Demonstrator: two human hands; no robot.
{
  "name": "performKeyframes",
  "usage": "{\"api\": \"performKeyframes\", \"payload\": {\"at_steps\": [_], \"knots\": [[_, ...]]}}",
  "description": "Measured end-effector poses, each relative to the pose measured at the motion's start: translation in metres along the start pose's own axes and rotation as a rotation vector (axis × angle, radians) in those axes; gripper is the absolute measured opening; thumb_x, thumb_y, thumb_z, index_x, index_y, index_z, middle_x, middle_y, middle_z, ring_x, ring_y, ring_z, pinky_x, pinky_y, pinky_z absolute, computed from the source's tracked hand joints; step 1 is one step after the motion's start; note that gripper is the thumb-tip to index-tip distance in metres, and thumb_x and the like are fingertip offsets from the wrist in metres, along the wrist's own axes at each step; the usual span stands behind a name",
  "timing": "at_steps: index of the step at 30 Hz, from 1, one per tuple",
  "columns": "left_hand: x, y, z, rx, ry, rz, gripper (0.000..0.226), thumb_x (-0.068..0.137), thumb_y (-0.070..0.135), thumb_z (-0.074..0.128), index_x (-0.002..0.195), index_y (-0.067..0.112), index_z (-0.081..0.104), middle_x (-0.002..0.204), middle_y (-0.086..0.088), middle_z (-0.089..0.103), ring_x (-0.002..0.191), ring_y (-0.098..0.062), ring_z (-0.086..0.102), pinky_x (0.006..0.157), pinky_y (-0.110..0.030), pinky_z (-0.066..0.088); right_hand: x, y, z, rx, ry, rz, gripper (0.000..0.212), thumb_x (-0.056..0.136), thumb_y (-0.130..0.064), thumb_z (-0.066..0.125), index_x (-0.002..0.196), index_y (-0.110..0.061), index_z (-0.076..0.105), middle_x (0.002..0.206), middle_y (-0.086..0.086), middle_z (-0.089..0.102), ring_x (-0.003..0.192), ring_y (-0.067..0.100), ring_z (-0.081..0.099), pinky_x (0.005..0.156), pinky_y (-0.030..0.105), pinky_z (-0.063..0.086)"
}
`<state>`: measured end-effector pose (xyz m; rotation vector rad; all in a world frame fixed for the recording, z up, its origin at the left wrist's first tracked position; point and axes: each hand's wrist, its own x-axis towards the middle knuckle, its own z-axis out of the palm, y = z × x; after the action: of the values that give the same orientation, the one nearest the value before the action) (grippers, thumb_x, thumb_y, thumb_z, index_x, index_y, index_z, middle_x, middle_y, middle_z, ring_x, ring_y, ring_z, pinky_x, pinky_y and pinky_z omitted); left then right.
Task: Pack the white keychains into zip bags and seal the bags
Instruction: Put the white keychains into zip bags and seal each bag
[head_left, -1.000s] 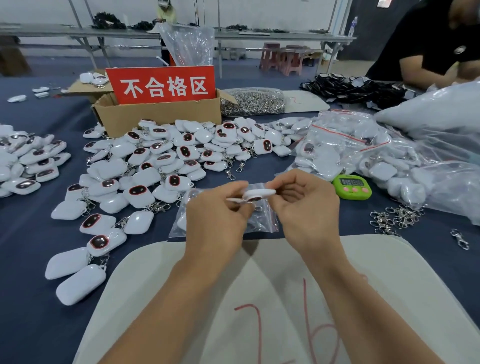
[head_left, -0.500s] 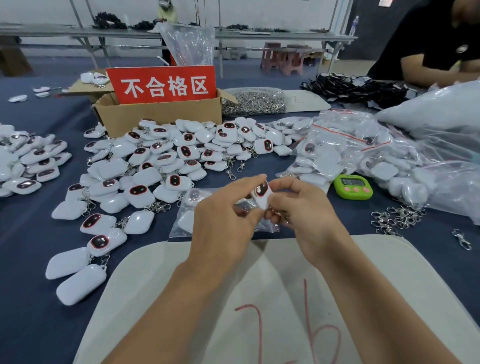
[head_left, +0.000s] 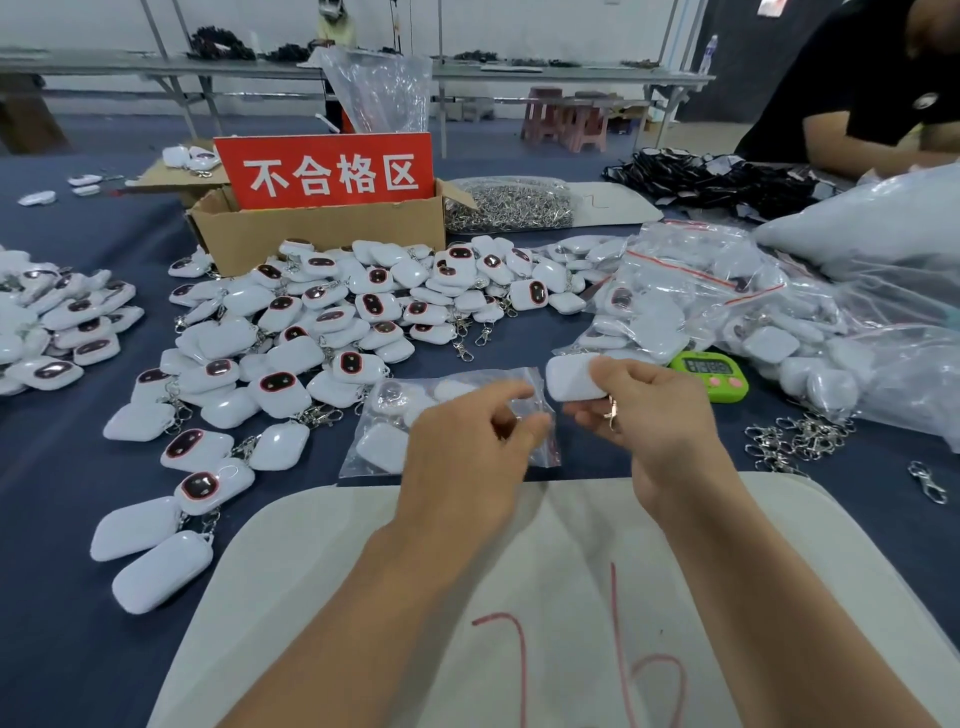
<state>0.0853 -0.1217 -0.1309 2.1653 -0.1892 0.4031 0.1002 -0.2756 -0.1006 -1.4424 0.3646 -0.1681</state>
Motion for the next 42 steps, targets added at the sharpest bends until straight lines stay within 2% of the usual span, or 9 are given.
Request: {"api": "performKeyframes", "payload": {"at_steps": [3, 8, 20, 23, 26, 32, 35, 39, 42], "knots": [[-0.002, 0.004, 0.013, 0.343, -0.132, -0.034, 0.029, 0.082, 0.062, 0.061, 0.088, 0.034, 0.063, 0.080, 0.013, 0.062, 0.080, -0.015, 0.056, 0.067, -0.036, 0.040, 0.005, 0.005, -0.003, -0.052, 0.090, -0.010, 0.028, 0.090, -0.006, 0.071, 0.063, -0.014, 0.077, 0.081, 0.015, 0.078, 0.070, 0.019, 0.077, 0.069, 0.029, 0.063], [-0.005, 0.005, 0.016, 0.557, -0.104, -0.026, 0.043, 0.081, 0.065, 0.051, 0.067, 0.024, 0.049, 0.061, 0.011, 0.050, 0.064, -0.019, 0.044, 0.051, -0.031, 0.018, 0.004, 0.009, 0.001, -0.438, 0.152, -0.108, 0.021, 0.077, -0.024, 0.071, 0.071, -0.044, 0.074, 0.060, -0.011, 0.071, 0.071, 0.019, 0.072, 0.074, 0.033, 0.059], [-0.003, 0.004, 0.007, 0.112, -0.079, -0.167, 0.030, 0.087, 0.031, 0.066, 0.058, 0.030, 0.057, 0.054, 0.013, 0.056, 0.070, -0.017, 0.055, 0.057, -0.031, 0.032, -0.001, 0.009, 0.002, -0.541, -0.125, -0.061, 0.013, 0.079, -0.026, 0.070, 0.067, -0.029, 0.075, 0.057, -0.001, 0.069, 0.045, 0.007, 0.051, 0.052, 0.023, 0.041], [-0.004, 0.004, 0.009, 0.124, -0.093, -0.183, 0.027, 0.087, 0.032, 0.065, 0.062, 0.025, 0.059, 0.056, 0.007, 0.057, 0.080, -0.025, 0.059, 0.064, -0.036, 0.042, 0.001, 0.013, 0.002, -0.687, 0.013, -0.197, 0.016, 0.082, -0.026, 0.069, 0.068, -0.020, 0.073, 0.058, -0.004, 0.069, 0.055, 0.010, 0.058, 0.055, 0.024, 0.045], [-0.004, 0.005, 0.009, 0.148, -0.085, -0.202, 0.022, 0.085, 0.027, 0.062, 0.063, 0.024, 0.063, 0.055, 0.008, 0.059, 0.079, -0.024, 0.060, 0.066, -0.036, 0.046, 0.004, 0.007, -0.001, -0.438, 0.103, -0.187, 0.019, 0.081, -0.021, 0.070, 0.062, -0.022, 0.073, 0.051, -0.002, 0.064, 0.045, 0.006, 0.047, 0.047, 0.019, 0.037], [-0.006, 0.011, 0.007, 0.119, -0.033, -0.132, 0.022, 0.087, 0.030, 0.061, 0.066, 0.024, 0.062, 0.060, 0.007, 0.062, 0.075, -0.020, 0.060, 0.067, -0.034, 0.042, -0.002, 0.009, 0.001, -0.691, -0.192, -0.168, 0.015, 0.084, -0.023, 0.071, 0.070, -0.021, 0.076, 0.053, -0.005, 0.065, 0.049, 0.002, 0.050, 0.051, 0.016, 0.041], [-0.008, 0.014, 0.005, 0.083, -0.048, -0.024, 0.022, 0.092, 0.027, 0.060, 0.069, 0.026, 0.060, 0.067, 0.009, 0.064, 0.072, -0.014, 0.058, 0.075, -0.036, 0.046, -0.001, 0.010, 0.002, -0.655, -0.358, -0.171, 0.021, 0.094, -0.010, 0.057, 0.084, -0.008, 0.075, 0.062, 0.001, 0.065, 0.055, 0.009, 0.047, 0.059, 0.026, 0.044], [-0.008, 0.013, 0.000, 0.041, -0.109, 0.016, 0.023, 0.091, 0.029, 0.056, 0.070, 0.023, 0.061, 0.070, 0.009, 0.065, 0.073, -0.011, 0.059, 0.073, -0.039, 0.049, 0.000, 0.007, -0.001, -0.588, -0.555, -0.079, 0.036, 0.094, 0.006, 0.045, 0.089, -0.008, 0.078, 0.067, 0.004, 0.065, 0.052, 0.007, 0.044, 0.054, 0.018, 0.042], [0.000, 0.009, -0.014, -0.101, 0.088, -0.059, 0.023, 0.090, 0.031, 0.057, 0.073, 0.020, 0.067, 0.068, 0.008, 0.067, 0.071, -0.010, 0.060, 0.068, -0.029, 0.048, 0.002, 0.007, -0.005, -0.845, -0.591, -0.108, 0.030, 0.086, -0.004, 0.056, 0.076, -0.020, 0.080, 0.067, -0.005, 0.072, 0.064, 0.006, 0.056, 0.075, 0.031, 0.053]]}}
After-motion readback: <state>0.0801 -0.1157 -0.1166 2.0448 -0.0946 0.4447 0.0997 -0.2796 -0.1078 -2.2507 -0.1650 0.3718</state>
